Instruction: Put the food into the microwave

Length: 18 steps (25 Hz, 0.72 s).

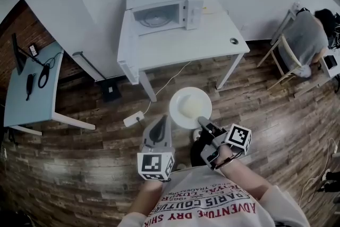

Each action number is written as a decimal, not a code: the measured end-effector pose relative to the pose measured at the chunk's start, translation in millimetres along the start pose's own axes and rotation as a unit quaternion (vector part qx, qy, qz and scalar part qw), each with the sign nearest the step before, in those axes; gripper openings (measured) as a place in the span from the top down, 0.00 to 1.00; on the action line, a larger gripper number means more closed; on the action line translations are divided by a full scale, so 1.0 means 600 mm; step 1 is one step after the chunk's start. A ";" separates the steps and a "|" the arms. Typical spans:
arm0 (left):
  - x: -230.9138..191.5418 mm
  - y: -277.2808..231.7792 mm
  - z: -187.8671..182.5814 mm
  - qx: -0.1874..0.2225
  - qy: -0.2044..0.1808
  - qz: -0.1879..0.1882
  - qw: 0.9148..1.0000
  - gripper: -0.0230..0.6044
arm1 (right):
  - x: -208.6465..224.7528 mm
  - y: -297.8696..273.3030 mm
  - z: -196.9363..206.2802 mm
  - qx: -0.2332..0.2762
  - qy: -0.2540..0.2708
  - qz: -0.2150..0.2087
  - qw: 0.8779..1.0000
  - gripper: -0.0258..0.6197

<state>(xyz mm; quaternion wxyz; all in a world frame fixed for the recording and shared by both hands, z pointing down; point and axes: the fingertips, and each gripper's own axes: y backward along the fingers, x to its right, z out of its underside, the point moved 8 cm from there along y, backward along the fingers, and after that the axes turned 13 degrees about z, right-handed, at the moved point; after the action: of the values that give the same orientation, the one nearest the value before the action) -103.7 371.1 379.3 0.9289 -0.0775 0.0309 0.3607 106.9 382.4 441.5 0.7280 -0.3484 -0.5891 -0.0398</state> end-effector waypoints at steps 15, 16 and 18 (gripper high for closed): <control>-0.090 -0.292 -0.059 0.009 0.010 -0.080 0.997 0.95 | -0.098 -0.190 -0.296 -0.072 0.037 -0.017 0.997 0.93; -0.094 -0.309 -0.060 0.010 0.013 -0.082 0.997 0.95 | -0.102 -0.200 -0.313 -0.076 0.038 -0.016 0.996 0.93; -0.101 -0.339 -0.061 0.008 0.019 -0.084 0.996 0.95 | -0.108 -0.221 -0.344 -0.080 0.041 -0.015 0.996 0.93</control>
<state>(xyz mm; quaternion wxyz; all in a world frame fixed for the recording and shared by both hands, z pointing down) -10.8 176.6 374.6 0.9557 -0.0792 0.0453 0.2799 196.7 145.2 432.3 0.7204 -0.3951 -0.5590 -0.1121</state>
